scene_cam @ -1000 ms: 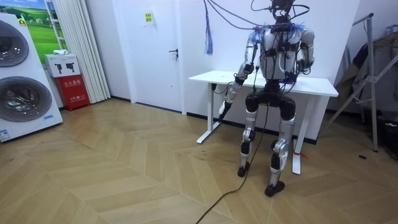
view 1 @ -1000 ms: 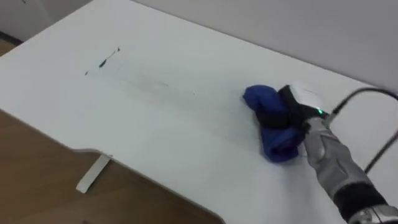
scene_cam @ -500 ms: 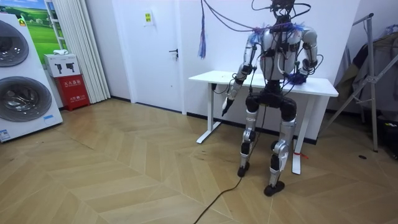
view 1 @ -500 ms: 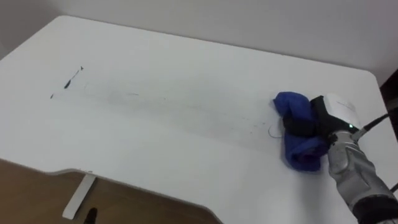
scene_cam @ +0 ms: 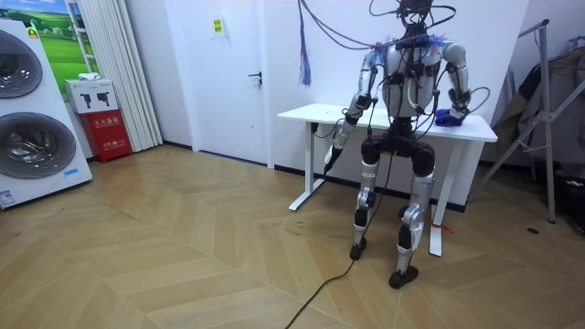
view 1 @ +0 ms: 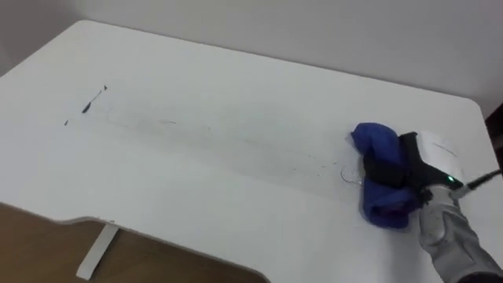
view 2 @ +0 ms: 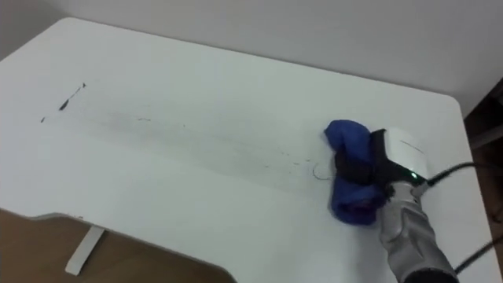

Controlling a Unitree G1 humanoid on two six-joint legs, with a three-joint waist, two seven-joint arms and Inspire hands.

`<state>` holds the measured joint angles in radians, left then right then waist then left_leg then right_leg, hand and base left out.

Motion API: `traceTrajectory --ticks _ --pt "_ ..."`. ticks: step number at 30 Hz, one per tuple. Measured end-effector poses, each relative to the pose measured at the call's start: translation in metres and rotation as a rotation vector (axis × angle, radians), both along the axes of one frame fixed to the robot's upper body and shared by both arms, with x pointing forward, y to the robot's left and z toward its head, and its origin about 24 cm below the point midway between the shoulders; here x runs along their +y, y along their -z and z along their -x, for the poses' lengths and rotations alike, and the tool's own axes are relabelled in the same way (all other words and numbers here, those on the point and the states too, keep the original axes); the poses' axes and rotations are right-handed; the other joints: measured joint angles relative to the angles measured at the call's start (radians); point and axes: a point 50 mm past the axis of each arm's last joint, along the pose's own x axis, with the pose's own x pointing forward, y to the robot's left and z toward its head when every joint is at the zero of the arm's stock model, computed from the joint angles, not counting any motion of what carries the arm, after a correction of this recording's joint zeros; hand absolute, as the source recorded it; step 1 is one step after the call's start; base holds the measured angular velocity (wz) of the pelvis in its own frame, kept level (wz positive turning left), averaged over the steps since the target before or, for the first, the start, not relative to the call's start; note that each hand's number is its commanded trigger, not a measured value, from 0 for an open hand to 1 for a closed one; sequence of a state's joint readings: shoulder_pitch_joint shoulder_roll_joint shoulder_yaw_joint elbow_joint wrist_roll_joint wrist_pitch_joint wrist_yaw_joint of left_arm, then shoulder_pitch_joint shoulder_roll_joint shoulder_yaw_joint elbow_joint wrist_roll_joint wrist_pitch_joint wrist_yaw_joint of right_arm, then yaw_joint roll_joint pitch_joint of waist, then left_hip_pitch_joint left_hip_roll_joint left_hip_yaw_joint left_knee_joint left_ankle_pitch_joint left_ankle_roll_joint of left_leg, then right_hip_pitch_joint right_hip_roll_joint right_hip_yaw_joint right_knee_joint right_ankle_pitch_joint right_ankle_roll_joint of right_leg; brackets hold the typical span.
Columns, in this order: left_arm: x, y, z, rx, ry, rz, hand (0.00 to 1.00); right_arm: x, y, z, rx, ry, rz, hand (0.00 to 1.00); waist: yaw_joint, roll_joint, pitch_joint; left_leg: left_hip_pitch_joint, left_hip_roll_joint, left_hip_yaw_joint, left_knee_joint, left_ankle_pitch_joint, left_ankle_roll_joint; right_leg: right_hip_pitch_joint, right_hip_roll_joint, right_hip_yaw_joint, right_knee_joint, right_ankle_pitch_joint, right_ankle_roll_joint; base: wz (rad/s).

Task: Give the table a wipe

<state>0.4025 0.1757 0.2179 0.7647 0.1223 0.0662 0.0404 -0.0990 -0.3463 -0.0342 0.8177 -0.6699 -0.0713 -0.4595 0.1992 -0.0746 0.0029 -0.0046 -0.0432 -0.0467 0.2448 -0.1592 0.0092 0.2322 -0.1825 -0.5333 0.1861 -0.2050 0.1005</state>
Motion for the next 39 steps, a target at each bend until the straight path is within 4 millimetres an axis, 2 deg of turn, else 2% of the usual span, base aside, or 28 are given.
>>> traceTrajectory --ticks 1,3,7,9,12,13,15,17,19,20,21,22,23,24,26,27,31,39 --pt "0.004 -0.002 0.0 0.0 -0.001 -0.018 0.0 -0.01 0.002 0.011 -0.004 0.057 -0.007 1.0 -0.022 0.002 -0.0013 -0.006 -0.004 -0.01 0.014 -0.003 0.004 0.007 -0.001 -0.017 0.0 0.002 0.004 0.16" --pt "0.009 -0.005 -0.002 -0.017 -0.009 -0.037 0.0 -0.022 0.005 0.028 0.001 0.137 -0.027 1.0 -0.031 0.005 -0.0083 -0.005 -0.005 -0.01 0.018 -0.008 0.007 0.01 -0.003 -0.021 0.003 0.004 0.008 0.04" --pt "0.012 -0.009 -0.015 -0.069 -0.014 -0.069 0.0 -0.035 0.011 0.05 0.032 0.211 -0.033 1.0 -0.039 0.008 -0.0098 0.009 -0.005 -0.009 0.031 -0.019 0.009 0.031 -0.003 -0.015 0.003 0.006 0.011 -0.1" --pt "0.011 -0.009 -0.017 -0.073 -0.011 -0.074 0.0 -0.034 0.01 0.046 0.028 0.212 -0.037 1.0 -0.036 0.009 -0.0101 0.009 -0.004 -0.007 0.031 -0.018 0.009 0.031 -0.003 -0.014 0.002 0.006 0.011 -0.11" --pt "0.001 -0.005 -0.024 -0.084 0.007 -0.039 0.0 -0.03 0.007 0.033 0.027 0.22 -0.027 1.0 -0.022 0.023 -0.0115 -0.001 0.0 -0.002 0.046 -0.02 0.003 0.023 -0.001 -0.009 0.002 0.006 0.011 -0.13" --pt "-0.004 -0.003 -0.027 -0.084 0.015 -0.022 0.0 -0.024 0.007 0.024 0.033 0.209 -0.02 1.0 0.002 0.03 -0.0106 -0.003 0.002 0.003 0.045 -0.019 0.002 0.01 0.001 0.006 0.002 0.006 0.011 -0.52" --pt "-0.01 0.0 -0.025 -0.06 0.046 -0.011 0.0 -0.006 0.003 0.003 0.055 0.129 0.001 1.0 0.038 0.042 -0.011 -0.012 0.013 0.004 0.046 -0.018 0.0 -0.01 0.011 0.011 0.004 0.016 -0.004 -0.59" --pt "-0.013 0.003 -0.025 -0.036 0.07 -0.003 0.0 0.027 -0.003 -0.026 0.081 -0.022 0.018 1.0 0.065 0.041 -0.0095 -0.021 0.015 -0.017 0.045 -0.015 -0.004 -0.029 0.022 0.012 0.006 0.023 -0.015 -0.31" --pt "-0.019 0.006 -0.024 -0.003 0.117 0.009 0.0 0.09 -0.015 -0.064 0.11 -0.298 0.051 1.0 0.113 0.039 -0.006 -0.024 0.017 -0.045 0.042 -0.01 -0.011 -0.04 0.033 0.005 0.009 0.024 -0.019 -0.06" --pt "-0.021 0.006 -0.025 0.0 0.13 0.009 0.0 0.105 -0.019 -0.072 0.113 -0.361 0.062 1.0 0.118 0.036 -0.0038 -0.029 0.016 -0.052 0.042 -0.008 -0.013 -0.041 0.034 -0.002 0.009 0.022 -0.022 0.31" --pt "-0.023 0.006 -0.03 -0.002 0.15 0.017 0.0 0.134 -0.029 -0.084 0.1 -0.458 0.053 1.0 0.137 0.031 0.005 -0.038 0.015 -0.061 0.043 -0.004 -0.012 -0.046 0.034 -0.02 0.006 0.021 -0.024 0.42" --pt "-0.025 0.006 -0.033 -0.001 0.162 0.026 0.0 0.156 -0.036 -0.091 0.091 -0.54 0.046 1.0 0.175 0.03 0.0083 -0.045 0.012 -0.069 0.046 -0.004 -0.012 -0.048 0.036 -0.022 -0.002 0.02 -0.025 0.36" --pt "-0.025 0.007 -0.032 0.003 0.163 0.03 0.0 0.166 -0.039 -0.093 0.09 -0.581 0.043 1.0 0.19 0.03 0.0083 -0.051 0.009 -0.073 0.048 -0.004 -0.01 -0.051 0.035 -0.025 -0.002 0.02 -0.025 0.38" --pt "-0.025 0.007 -0.032 0.009 0.162 0.033 0.0 0.18 -0.043 -0.095 0.087 -0.645 0.049 1.0 0.206 0.029 0.0092 -0.063 -0.002 -0.095 0.051 -0.001 -0.004 -0.052 0.029 -0.045 -0.001 0.019 -0.023 0.51" --pt "-0.025 0.008 -0.03 0.018 0.159 0.034 0.0 0.186 -0.044 -0.093 0.084 -0.687 0.049 1.0 0.225 0.028 0.0118 -0.072 -0.019 -0.12 0.051 0.005 0.005 -0.049 0.021 -0.055 0.001 0.019 -0.02 0.46" --pt "-0.025 0.008 -0.025 0.028 0.154 0.033 0.0 0.187 -0.045 -0.094 0.073 -0.689 0.049 1.0 0.227 0.029 0.0167 -0.07 -0.024 -0.123 0.047 0.007 0.009 -0.045 0.014 -0.057 0.0 0.018 -0.015 0.2" --pt "-0.025 0.009 -0.018 0.042 0.151 0.036 0.0 0.183 -0.037 -0.088 0.046 -0.687 -0.001 1.0 0.215 0.031 0.0254 -0.053 -0.033 -0.124 0.034 0.005 0.013 -0.032 0.009 -0.057 -0.003 0.022 -0.008 0.02" --pt "-0.026 0.007 -0.04 -0.023 0.131 0.034 0.0 0.179 -0.027 -0.08 0.007 -0.653 -0.059 1.0 0.203 0.029 0.023 -0.053 -0.035 -0.129 0.029 0.006 0.013 -0.031 0.008 -0.06 -0.003 0.02 -0.005 0.01"
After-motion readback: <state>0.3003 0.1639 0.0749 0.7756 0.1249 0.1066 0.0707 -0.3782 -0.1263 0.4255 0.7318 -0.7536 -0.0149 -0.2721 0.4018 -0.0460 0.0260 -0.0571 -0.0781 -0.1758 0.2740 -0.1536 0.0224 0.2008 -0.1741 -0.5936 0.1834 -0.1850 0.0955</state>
